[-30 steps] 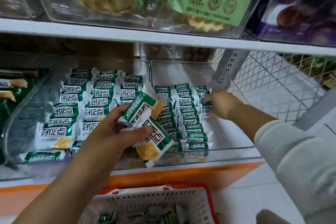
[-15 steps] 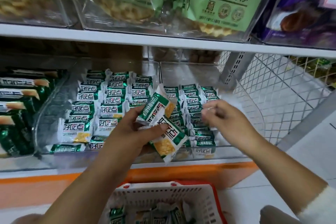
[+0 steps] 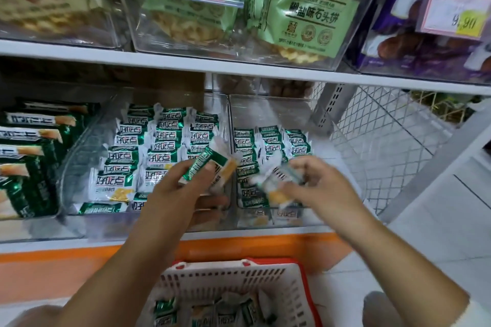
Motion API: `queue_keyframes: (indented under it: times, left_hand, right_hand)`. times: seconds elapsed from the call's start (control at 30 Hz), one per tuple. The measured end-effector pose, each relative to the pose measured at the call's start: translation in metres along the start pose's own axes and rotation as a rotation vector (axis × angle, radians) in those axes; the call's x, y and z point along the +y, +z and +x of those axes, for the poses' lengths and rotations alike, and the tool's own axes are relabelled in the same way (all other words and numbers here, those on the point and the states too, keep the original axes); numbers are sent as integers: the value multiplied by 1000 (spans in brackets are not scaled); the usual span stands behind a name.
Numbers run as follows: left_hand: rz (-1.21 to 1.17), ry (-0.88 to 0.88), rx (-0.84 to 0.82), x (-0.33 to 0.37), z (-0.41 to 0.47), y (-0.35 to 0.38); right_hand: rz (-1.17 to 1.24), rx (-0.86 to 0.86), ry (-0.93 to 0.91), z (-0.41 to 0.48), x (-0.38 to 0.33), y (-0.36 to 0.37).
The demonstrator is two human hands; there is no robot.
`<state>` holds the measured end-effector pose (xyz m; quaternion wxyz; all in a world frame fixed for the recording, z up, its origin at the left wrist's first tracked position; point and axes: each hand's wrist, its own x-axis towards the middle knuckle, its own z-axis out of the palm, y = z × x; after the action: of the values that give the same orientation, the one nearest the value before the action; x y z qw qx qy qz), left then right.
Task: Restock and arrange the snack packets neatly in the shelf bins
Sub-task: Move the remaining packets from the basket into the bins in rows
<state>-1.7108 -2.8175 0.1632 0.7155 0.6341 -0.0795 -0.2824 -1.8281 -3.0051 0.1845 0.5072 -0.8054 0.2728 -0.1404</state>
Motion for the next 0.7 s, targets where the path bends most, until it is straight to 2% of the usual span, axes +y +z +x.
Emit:
queue_keyframes:
  times: [0.07,0.13,0.23,0.3,0.4,0.5,0.7]
  left_hand:
    - [45,36,57,3,3,-3]
    - [130,54,78,6,4,-3]
    - [244,76,57,5,7,0]
    - [260,63,51,5,9,3]
    - [296,67,32,2,14,3]
    - [347,74,12,-2,16,-1]
    - [404,51,-25,-3,17,-6]
  right_hand:
    - [-154,228,-42,35,16,-32]
    - [-488,296,-73,68,31,-56]
    - [-1059,122,-166,106,53,-62]
    - [-1278,12,-173,123,60,-57]
    - [-1380,-78,-157,139,67,-52]
    - [-1384,-130,-156,145,74,-49]
    - [-1294,-110,-140,143,80,-44]
